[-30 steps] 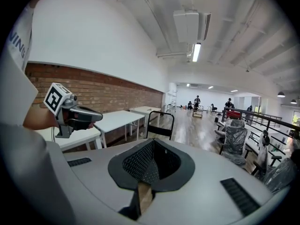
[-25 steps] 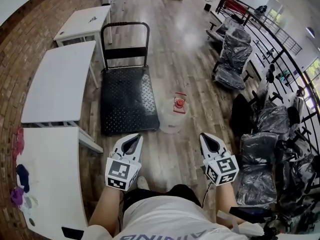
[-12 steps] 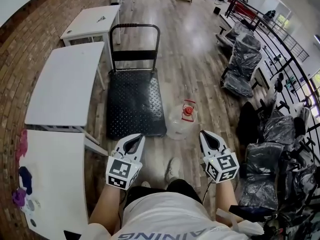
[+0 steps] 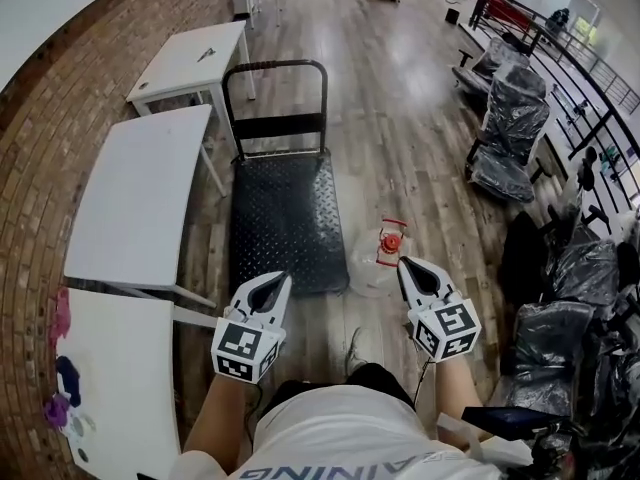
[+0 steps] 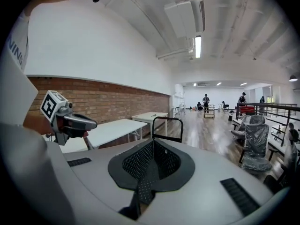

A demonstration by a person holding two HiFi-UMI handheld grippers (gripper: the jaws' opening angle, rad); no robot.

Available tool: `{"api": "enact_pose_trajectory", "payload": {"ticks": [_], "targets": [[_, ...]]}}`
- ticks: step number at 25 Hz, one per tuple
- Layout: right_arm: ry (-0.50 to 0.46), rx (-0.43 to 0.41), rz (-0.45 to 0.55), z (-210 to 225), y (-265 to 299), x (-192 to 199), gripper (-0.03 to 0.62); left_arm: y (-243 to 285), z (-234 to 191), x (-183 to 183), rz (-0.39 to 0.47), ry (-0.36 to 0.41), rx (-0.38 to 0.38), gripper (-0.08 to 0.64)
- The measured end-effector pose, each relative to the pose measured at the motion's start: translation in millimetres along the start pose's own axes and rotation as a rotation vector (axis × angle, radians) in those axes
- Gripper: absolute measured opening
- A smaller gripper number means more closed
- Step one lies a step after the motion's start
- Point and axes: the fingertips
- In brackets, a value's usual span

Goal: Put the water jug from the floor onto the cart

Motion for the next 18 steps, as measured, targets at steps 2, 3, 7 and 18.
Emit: {"api": "enact_pose_trajectory", "payload": {"ticks": [2, 3, 7, 18], "targets": [[0.02, -0.012, -0.002, 20.5, 13.7, -1.7, 0.006, 21.0, -2.2, -6.0, -0.015, -0.005, -0.004, 0.0], [0.034, -0.018, -0.004, 30.1, 20.8, -1.1, 0.006, 30.9, -3.4, -8.1, -0.027, -0.006, -0.006, 0.0], [0.089, -0.037, -0.026, 72.5, 45.5, 6.8, 0.006, 75.1, -2.6, -9.3, -0.078, -0.023, -0.011, 0.0], [0.199, 0.012, 0.026, 187.6, 94.1, 9.7, 0.006, 161.7, -6.4, -29.1, -0.098, -0.04, -0.062, 0.0]]}}
Point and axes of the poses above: the fingertips, and each gripper's own axes: y forward along the fingers, z to its right, x out of its underside, and after that the axes turned 9 degrees about y, right-handed
